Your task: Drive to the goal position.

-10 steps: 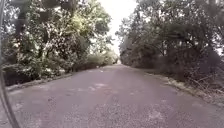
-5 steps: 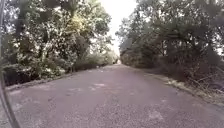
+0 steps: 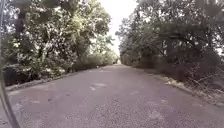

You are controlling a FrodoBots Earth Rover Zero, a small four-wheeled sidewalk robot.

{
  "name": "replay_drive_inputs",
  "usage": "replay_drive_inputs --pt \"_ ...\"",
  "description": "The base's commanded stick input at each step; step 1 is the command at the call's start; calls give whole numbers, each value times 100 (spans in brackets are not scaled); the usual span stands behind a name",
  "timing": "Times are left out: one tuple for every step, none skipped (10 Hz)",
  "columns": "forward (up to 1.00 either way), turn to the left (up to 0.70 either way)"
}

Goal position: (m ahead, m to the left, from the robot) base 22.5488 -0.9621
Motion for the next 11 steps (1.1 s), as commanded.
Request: replay_drive_inputs --pt "6 0" --pt "6 0" --pt "6 0" --pt "5 0" --pt "5 0" --pt "6 0" --pt "6 0" --pt "6 0" --pt "3 0" --pt "1 0" --pt "-10 0"
